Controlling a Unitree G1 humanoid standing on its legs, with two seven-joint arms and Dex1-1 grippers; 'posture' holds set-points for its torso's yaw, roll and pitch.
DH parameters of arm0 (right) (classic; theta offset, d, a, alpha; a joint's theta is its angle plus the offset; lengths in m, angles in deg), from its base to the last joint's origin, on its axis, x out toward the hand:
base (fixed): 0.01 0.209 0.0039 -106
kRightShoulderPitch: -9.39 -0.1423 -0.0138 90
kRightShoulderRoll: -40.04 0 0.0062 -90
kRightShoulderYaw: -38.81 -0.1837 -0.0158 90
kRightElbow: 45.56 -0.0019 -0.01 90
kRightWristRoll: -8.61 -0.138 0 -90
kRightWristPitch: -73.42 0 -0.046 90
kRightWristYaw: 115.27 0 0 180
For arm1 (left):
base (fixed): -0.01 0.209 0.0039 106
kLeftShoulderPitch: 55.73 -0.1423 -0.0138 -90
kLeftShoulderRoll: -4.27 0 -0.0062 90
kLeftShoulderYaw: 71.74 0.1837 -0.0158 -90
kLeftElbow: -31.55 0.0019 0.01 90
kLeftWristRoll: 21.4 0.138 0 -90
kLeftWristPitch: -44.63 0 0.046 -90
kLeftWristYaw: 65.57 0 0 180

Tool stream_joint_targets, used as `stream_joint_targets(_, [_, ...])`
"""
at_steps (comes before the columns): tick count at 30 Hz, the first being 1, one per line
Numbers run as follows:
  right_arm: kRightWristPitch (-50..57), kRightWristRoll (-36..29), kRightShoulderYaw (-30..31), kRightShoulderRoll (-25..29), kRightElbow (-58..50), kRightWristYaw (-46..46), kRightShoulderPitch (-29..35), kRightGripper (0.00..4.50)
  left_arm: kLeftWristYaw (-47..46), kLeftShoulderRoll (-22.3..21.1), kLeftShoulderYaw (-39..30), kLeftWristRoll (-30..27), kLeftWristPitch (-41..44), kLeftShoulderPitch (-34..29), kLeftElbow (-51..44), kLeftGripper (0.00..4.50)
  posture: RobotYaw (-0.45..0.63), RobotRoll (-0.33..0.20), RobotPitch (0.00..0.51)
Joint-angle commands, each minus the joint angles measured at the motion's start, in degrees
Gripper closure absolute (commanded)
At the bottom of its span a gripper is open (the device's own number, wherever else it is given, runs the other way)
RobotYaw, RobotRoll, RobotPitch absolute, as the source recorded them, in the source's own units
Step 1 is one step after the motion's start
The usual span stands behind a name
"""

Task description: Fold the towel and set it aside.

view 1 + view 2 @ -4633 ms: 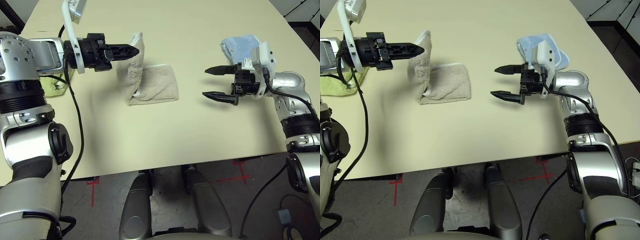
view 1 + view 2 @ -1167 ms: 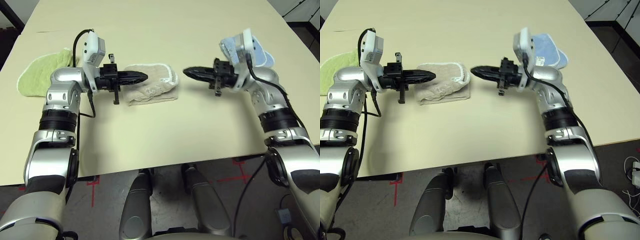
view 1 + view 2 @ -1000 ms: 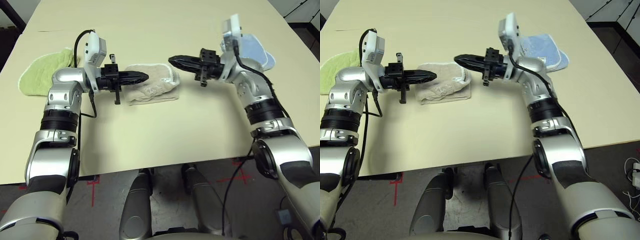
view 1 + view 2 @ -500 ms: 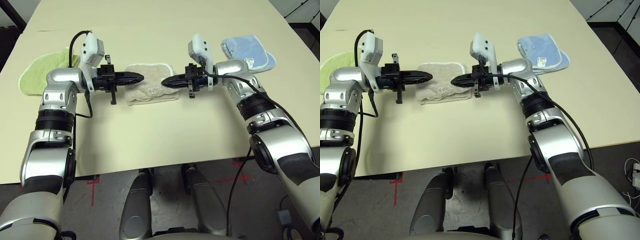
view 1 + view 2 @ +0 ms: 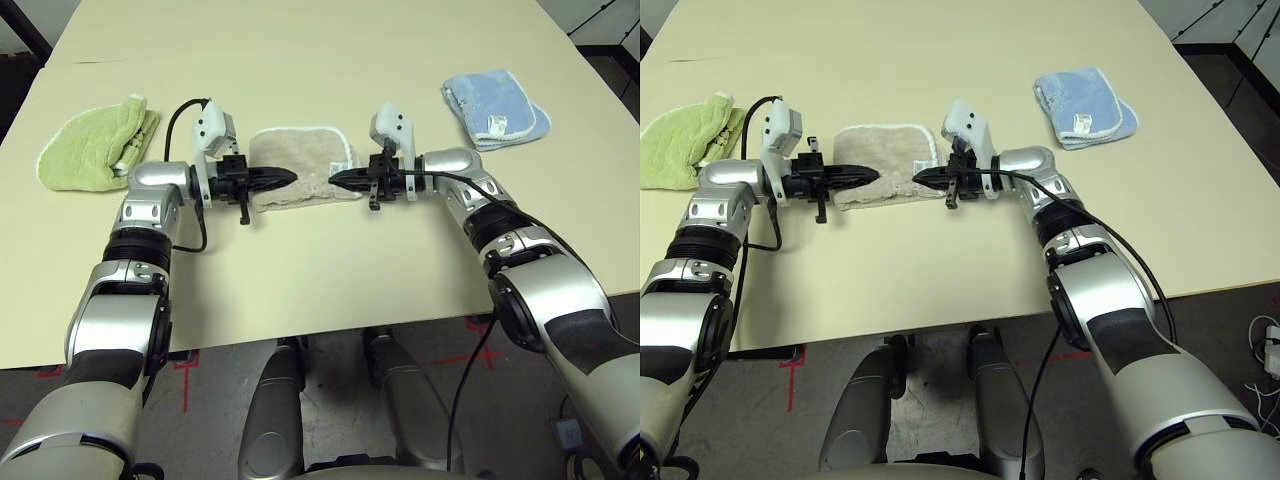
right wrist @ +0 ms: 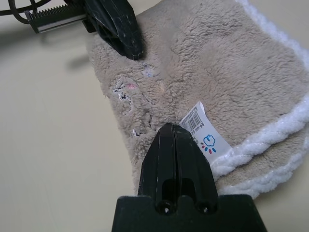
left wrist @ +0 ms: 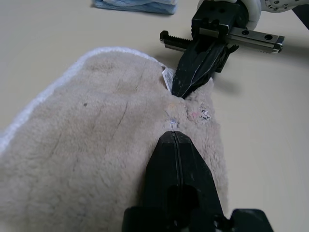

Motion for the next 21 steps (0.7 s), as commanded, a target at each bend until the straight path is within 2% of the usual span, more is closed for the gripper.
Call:
stream_joint_targets(1, [0.1,2.1,-0.1,1.2,3.0,1.2,1.0,4.5,0.4,-1.2,0.4,1.9,-1.2,0.1,1.5,4.47,0.06,0.0,0.277])
stream_joint_targets(7, [-0.3,1.1,-0.8,2.1,2.0,-0.5,1.5,4.5,0.3,-1.3,1.1,4.0,-2.2,0.2,3.2,4.47,0.04,0.0,0.273])
stream_joint_targets(13, [0.9,-2.0,-4.1,3.1,-1.0,-3.1,0.8,4.5,-1.0,-0.5,0.6,5.0,-2.3,2.8,4.6,4.47,0.04,0.0,0.263])
stream_joint_targets(21, [4.8,-8.2,-10.4,1.4,-6.1,-1.2,-1.2,4.5,-5.1,2.8,-4.2,-0.1,5.7,9.3,1.1,4.47,0.04,0.0,0.254])
